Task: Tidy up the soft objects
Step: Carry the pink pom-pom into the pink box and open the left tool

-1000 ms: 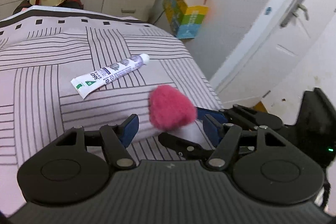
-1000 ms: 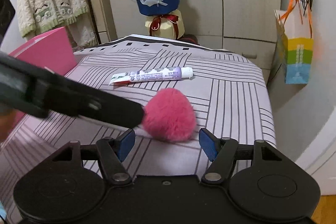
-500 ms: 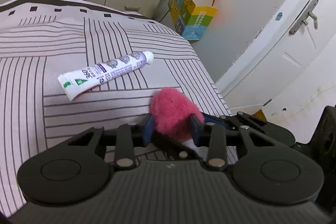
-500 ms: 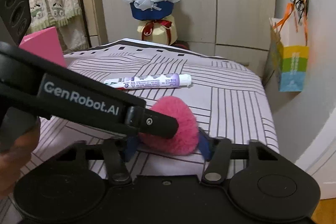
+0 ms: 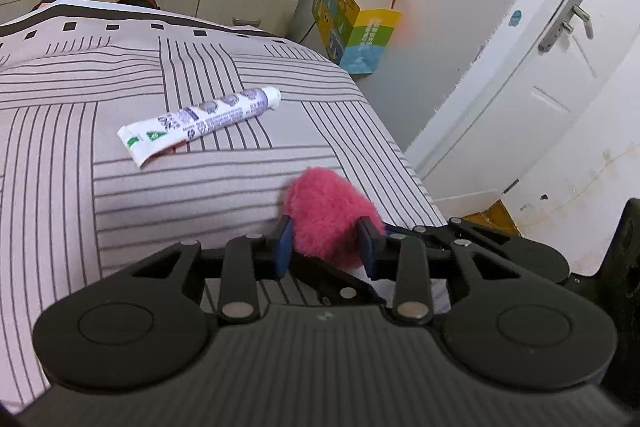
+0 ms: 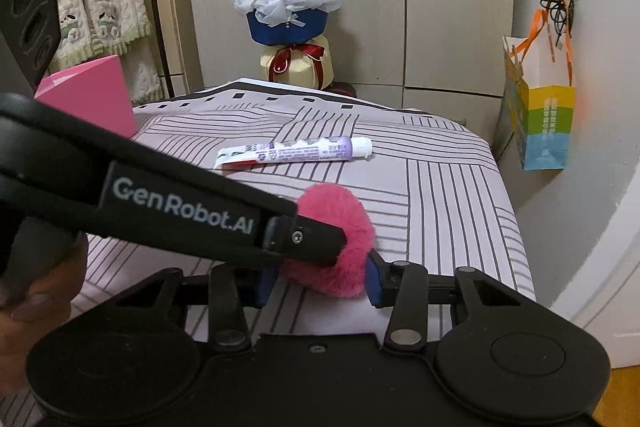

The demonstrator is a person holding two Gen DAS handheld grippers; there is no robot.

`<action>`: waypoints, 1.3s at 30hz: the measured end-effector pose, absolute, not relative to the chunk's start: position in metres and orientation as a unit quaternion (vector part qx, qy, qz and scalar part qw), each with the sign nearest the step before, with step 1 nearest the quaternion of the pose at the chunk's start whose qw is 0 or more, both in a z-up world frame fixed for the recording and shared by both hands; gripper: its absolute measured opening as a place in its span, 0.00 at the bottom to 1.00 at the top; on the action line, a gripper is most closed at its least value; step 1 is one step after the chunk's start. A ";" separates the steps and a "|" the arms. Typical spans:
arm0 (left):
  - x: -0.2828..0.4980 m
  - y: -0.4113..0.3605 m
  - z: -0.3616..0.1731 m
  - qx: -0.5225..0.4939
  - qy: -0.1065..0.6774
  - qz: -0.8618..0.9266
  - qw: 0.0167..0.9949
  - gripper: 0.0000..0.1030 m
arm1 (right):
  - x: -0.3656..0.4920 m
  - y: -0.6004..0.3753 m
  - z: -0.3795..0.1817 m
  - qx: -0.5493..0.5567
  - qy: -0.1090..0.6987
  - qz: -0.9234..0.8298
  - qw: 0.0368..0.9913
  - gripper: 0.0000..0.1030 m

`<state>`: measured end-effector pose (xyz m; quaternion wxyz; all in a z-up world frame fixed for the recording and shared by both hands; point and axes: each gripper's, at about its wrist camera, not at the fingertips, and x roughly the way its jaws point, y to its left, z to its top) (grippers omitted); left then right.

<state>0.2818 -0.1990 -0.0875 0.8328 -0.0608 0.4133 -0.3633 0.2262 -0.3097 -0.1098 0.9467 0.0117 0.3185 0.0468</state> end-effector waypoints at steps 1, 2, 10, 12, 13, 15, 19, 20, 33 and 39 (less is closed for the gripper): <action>0.278 -0.197 -0.086 -0.060 0.414 -0.362 0.833 0.33 | 0.223 -0.307 -0.109 0.012 0.319 0.046 0.946 0.47; 0.274 -0.196 -0.085 -0.058 0.414 -0.362 0.833 0.33 | 0.220 -0.305 -0.108 0.014 0.321 0.045 0.946 0.47; 0.239 -0.180 -0.072 -0.043 0.406 -0.361 0.838 0.33 | 0.188 -0.286 -0.099 0.022 0.322 0.050 0.945 0.48; 0.230 -0.173 -0.069 -0.046 0.406 -0.363 0.838 0.33 | 0.180 -0.284 -0.095 0.021 0.322 0.057 0.945 0.48; 0.226 -0.170 -0.067 -0.046 0.405 -0.364 0.838 0.33 | 0.176 -0.282 -0.093 0.019 0.321 0.061 0.945 0.48; 0.216 -0.162 -0.063 -0.044 0.407 -0.366 0.836 0.33 | 0.167 -0.279 -0.090 0.015 0.322 0.072 0.944 0.48; 0.197 -0.147 -0.055 -0.038 0.417 -0.374 0.828 0.33 | 0.147 -0.273 -0.082 0.010 0.327 0.100 0.940 0.48; 0.191 -0.143 -0.053 -0.037 0.418 -0.375 0.826 0.33 | 0.142 -0.270 -0.079 0.008 0.328 0.107 0.939 0.48; 0.120 -0.075 -0.017 -0.035 0.418 -0.373 0.828 0.34 | 0.088 -0.215 -0.030 -0.064 0.340 0.211 0.914 0.48; 0.096 -0.030 0.004 -0.046 0.401 -0.349 0.846 0.34 | 0.078 -0.177 -0.007 -0.086 0.324 0.256 0.907 0.48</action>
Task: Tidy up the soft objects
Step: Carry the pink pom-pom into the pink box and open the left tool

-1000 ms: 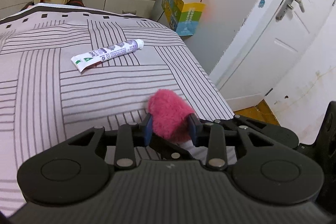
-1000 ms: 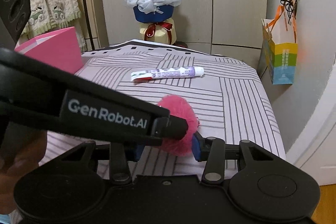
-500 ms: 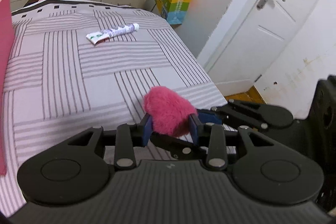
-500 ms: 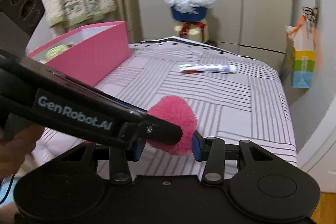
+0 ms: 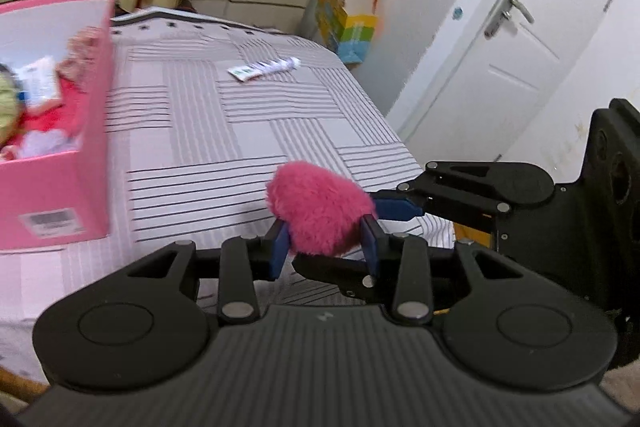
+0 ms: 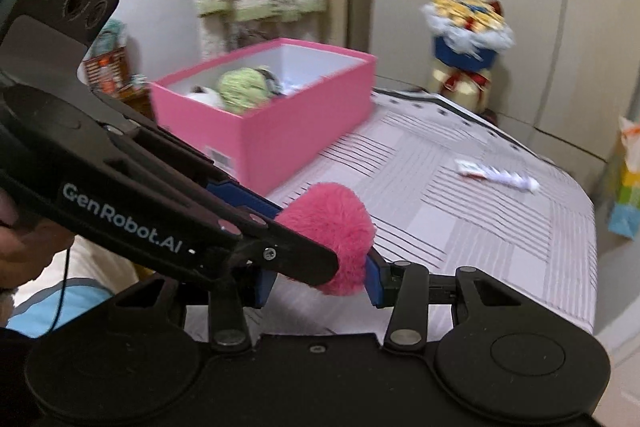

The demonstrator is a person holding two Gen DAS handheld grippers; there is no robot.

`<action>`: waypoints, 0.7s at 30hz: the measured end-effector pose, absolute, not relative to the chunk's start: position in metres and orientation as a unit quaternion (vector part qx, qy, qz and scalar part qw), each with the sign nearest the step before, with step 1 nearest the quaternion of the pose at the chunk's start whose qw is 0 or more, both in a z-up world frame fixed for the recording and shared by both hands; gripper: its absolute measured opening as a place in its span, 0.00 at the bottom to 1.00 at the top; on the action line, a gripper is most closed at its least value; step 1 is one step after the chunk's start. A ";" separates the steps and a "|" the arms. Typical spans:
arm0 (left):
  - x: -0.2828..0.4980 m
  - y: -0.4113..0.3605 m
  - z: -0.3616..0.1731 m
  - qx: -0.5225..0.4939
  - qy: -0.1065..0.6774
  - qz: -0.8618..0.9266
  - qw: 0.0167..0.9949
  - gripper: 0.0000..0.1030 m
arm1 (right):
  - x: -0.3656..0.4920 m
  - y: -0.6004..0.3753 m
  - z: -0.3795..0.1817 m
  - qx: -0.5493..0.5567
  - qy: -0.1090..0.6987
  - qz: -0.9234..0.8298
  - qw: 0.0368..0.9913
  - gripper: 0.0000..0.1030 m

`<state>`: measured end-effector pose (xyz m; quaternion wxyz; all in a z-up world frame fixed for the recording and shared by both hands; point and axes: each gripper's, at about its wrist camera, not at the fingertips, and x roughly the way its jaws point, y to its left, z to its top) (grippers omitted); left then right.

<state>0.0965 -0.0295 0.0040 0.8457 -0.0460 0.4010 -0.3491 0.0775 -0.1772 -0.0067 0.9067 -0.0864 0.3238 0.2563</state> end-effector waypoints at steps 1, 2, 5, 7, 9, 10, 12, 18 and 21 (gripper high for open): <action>0.094 -0.023 0.008 -0.046 0.398 -0.344 0.849 0.34 | 0.077 -0.171 -0.003 -0.090 0.320 0.264 0.905 0.48; 0.091 -0.015 0.012 -0.047 0.395 -0.337 0.853 0.35 | 0.076 -0.165 0.001 -0.093 0.316 0.272 0.904 0.48; 0.085 0.007 0.025 -0.045 0.382 -0.319 0.866 0.35 | 0.078 -0.146 0.013 -0.097 0.305 0.297 0.900 0.48; 0.083 0.019 0.033 -0.041 0.371 -0.306 0.876 0.35 | 0.079 -0.132 0.021 -0.100 0.296 0.309 0.898 0.49; 0.084 0.031 0.042 -0.035 0.359 -0.293 0.885 0.35 | 0.082 -0.119 0.027 -0.105 0.283 0.317 0.899 0.48; 0.085 0.037 0.046 -0.032 0.353 -0.289 0.890 0.35 | 0.085 -0.113 0.030 -0.106 0.277 0.319 0.900 0.48; 0.092 0.048 0.053 -0.032 0.345 -0.278 0.896 0.36 | 0.093 -0.102 0.035 -0.104 0.269 0.321 0.902 0.48; 0.130 0.076 0.065 -0.046 0.326 -0.260 0.908 0.38 | 0.131 -0.075 0.044 -0.087 0.254 0.320 0.908 0.49; 0.157 0.086 0.065 -0.057 0.322 -0.253 0.910 0.38 | 0.160 -0.064 0.044 -0.082 0.253 0.319 0.910 0.49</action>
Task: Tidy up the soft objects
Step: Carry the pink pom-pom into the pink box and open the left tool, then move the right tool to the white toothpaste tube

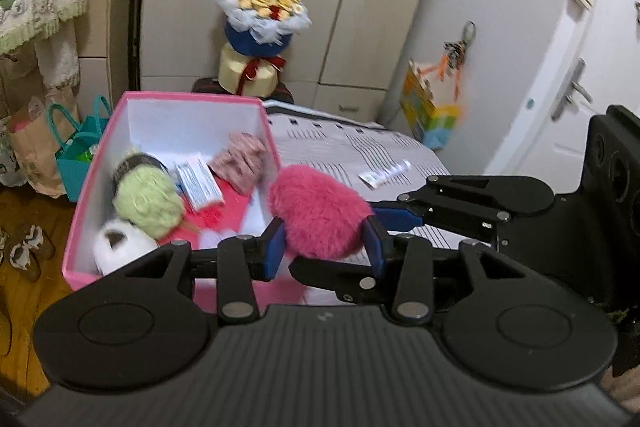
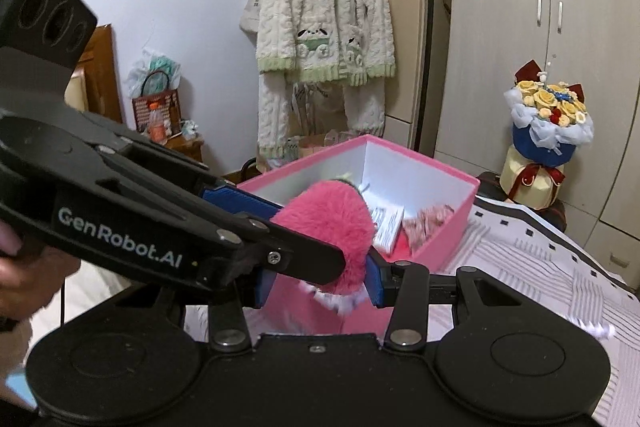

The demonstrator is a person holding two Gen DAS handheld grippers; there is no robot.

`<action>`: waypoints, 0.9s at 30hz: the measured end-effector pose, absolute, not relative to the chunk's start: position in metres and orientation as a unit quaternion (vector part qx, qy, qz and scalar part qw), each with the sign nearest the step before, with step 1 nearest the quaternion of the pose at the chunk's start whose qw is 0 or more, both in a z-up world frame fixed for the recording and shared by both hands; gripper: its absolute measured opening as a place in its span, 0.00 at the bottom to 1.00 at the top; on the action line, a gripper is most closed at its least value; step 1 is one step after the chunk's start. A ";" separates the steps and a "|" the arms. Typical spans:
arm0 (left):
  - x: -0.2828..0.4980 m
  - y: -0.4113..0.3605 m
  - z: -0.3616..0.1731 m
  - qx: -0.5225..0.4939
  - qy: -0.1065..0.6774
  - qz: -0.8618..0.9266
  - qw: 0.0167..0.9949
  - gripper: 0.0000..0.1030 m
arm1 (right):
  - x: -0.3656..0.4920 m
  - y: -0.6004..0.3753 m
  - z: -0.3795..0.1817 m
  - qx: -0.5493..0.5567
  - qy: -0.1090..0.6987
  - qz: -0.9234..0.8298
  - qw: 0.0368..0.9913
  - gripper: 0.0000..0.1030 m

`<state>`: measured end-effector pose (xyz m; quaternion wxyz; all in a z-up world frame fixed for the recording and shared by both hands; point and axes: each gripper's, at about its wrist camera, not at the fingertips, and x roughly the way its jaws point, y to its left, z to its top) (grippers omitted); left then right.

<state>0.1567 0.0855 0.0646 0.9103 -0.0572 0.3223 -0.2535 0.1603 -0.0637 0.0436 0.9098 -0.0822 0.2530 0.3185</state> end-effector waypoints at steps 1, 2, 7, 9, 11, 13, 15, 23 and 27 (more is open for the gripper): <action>0.167 0.089 0.062 -0.066 0.325 -0.251 0.909 0.38 | 0.170 -0.062 0.042 -0.079 0.255 0.318 0.910 0.49; 0.177 0.093 0.060 -0.073 0.329 -0.249 0.908 0.39 | 0.178 -0.058 0.040 -0.078 0.258 0.318 0.909 0.49; 0.223 0.104 0.040 -0.105 0.357 -0.232 0.899 0.39 | 0.222 -0.045 0.025 -0.080 0.289 0.318 0.900 0.49; 0.236 0.102 0.029 -0.102 0.371 -0.222 0.896 0.39 | 0.231 -0.035 0.017 -0.111 0.296 0.312 0.896 0.49; 0.247 0.101 0.019 -0.102 0.383 -0.217 0.892 0.39 | 0.237 -0.027 0.010 -0.137 0.300 0.306 0.893 0.49; 0.254 0.103 0.013 -0.108 0.389 -0.214 0.890 0.39 | 0.242 -0.024 0.008 -0.152 0.301 0.304 0.891 0.49; 0.260 0.105 0.009 -0.116 0.390 -0.213 0.888 0.39 | 0.249 -0.021 0.005 -0.159 0.304 0.303 0.889 0.49; 0.276 0.108 -0.006 -0.137 0.397 -0.208 0.884 0.46 | 0.262 -0.020 -0.001 -0.168 0.324 0.287 0.886 0.53; 0.269 0.107 -0.003 -0.116 0.390 -0.190 0.894 0.57 | 0.257 -0.028 0.001 -0.149 0.324 0.291 0.888 0.63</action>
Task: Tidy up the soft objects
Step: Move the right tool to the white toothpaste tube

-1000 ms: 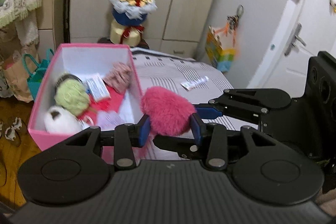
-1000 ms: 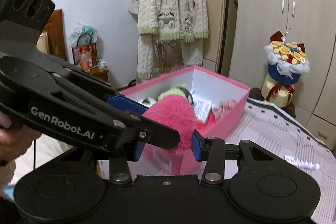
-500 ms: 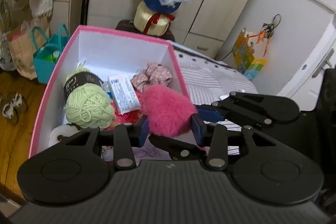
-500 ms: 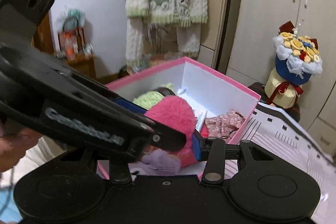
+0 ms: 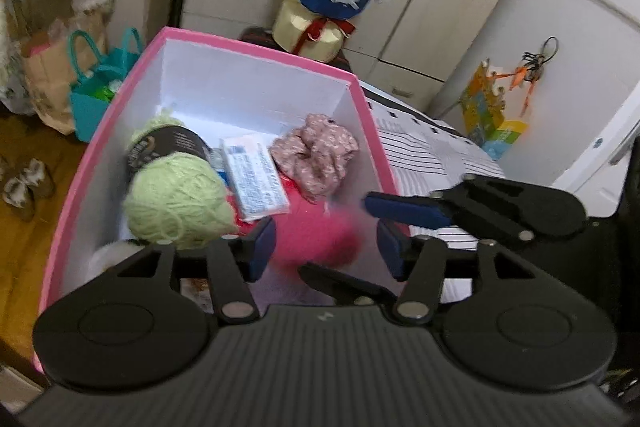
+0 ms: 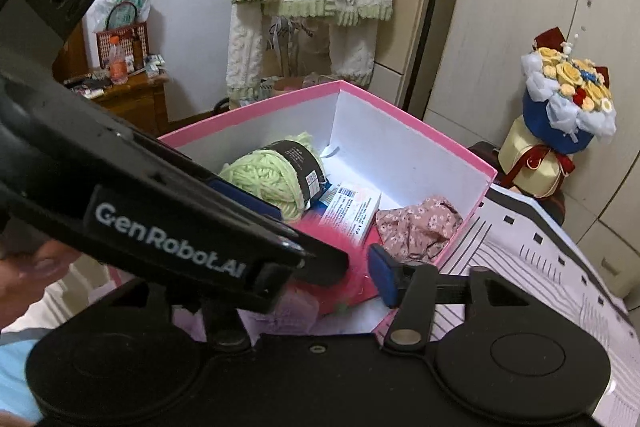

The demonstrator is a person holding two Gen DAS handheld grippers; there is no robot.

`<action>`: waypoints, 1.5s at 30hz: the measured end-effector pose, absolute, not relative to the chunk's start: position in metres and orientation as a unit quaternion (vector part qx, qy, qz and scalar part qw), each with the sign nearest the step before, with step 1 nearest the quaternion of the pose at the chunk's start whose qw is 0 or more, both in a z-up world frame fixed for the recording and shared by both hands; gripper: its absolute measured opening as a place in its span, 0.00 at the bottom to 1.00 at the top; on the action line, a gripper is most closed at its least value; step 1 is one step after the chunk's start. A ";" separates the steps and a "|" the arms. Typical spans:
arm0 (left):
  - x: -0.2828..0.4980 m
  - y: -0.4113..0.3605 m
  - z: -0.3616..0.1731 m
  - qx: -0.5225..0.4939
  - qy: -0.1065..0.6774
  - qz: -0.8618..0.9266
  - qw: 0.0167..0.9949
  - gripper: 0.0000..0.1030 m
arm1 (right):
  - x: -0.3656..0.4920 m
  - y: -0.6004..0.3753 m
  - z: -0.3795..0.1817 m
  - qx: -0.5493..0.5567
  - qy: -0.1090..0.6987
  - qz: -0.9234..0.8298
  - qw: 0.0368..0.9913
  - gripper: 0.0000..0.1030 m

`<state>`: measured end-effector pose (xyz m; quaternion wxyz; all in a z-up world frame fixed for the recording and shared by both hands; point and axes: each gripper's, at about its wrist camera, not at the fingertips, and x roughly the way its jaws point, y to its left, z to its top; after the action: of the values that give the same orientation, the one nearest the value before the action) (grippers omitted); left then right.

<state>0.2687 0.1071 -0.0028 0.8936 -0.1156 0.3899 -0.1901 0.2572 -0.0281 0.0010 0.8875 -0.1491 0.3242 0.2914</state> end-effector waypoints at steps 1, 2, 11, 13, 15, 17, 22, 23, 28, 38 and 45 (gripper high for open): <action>0.265 0.107 0.000 -0.107 0.384 -0.185 0.898 0.58 | 0.255 -0.029 0.002 -0.149 0.323 0.290 0.888 0.63; 0.261 0.108 0.004 -0.103 0.379 -0.184 0.901 0.60 | 0.252 -0.031 0.004 -0.149 0.324 0.291 0.888 0.63; 0.206 0.113 0.037 -0.086 0.341 -0.207 0.913 0.71 | 0.203 -0.066 0.031 -0.127 0.308 0.298 0.894 0.66; 0.193 0.108 0.045 -0.074 0.331 -0.216 0.916 0.71 | 0.196 -0.075 0.035 -0.126 0.306 0.292 0.898 0.67; 0.180 0.102 0.053 -0.060 0.321 -0.225 0.918 0.73 | 0.189 -0.083 0.039 -0.128 0.302 0.285 0.901 0.67; 0.169 0.094 0.060 -0.048 0.314 -0.238 0.918 0.73 | 0.182 -0.094 0.042 -0.127 0.298 0.279 0.904 0.67; 0.150 0.072 0.073 -0.022 0.299 -0.270 0.915 0.74 | 0.167 -0.120 0.051 -0.125 0.287 0.259 0.914 0.69; 0.147 0.067 0.075 -0.017 0.296 -0.274 0.915 0.75 | 0.163 -0.125 0.052 -0.125 0.285 0.255 0.916 0.69; 0.141 0.042 0.080 0.000 0.292 -0.292 0.911 0.75 | 0.151 -0.154 0.054 -0.122 0.276 0.233 0.924 0.70; 0.164 -0.017 0.070 -0.005 0.297 -0.316 0.901 0.74 | 0.163 -0.243 0.038 -0.047 0.283 0.189 0.939 0.71; 0.175 -0.066 0.049 0.054 0.261 -0.308 0.913 0.74 | 0.194 -0.304 0.021 0.015 0.319 0.140 0.937 0.70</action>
<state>0.1753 -0.0658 0.0488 0.9134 0.0540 0.2607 -0.3081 0.1938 -0.3044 0.0214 0.9374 0.0147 0.3187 0.1399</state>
